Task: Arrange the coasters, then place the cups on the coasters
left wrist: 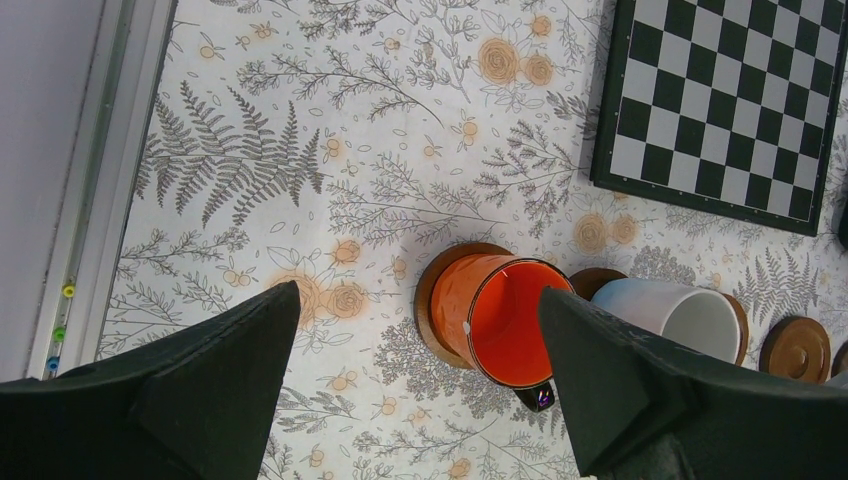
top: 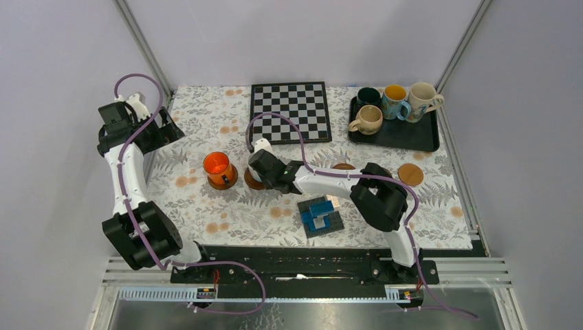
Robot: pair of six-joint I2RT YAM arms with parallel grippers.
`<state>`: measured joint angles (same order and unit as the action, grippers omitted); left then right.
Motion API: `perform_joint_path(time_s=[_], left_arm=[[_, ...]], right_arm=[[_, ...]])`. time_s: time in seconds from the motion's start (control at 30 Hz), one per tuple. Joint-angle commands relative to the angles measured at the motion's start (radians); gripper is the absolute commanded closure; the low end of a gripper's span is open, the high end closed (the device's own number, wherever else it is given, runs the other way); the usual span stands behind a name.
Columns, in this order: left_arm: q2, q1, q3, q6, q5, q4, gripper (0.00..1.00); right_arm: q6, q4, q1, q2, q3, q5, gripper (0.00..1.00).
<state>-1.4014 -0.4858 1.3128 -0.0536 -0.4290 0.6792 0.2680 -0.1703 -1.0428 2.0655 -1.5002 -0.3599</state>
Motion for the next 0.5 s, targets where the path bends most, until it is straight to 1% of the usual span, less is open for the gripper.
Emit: perform_joint_path(time_s=[0.0,0.47], left_arm=[[0.016,-0.007,-0.018,0.001,0.01,-0.031,0.01],[0.013,-0.016,-0.022,0.004,0.022,-0.03,0.01]], right_arm=[[0.035,0.098,-0.021,-0.014,-0.032,-0.08,0.99],[0.077,0.066,-0.046,0.015,-0.057,-0.077,0.98]])
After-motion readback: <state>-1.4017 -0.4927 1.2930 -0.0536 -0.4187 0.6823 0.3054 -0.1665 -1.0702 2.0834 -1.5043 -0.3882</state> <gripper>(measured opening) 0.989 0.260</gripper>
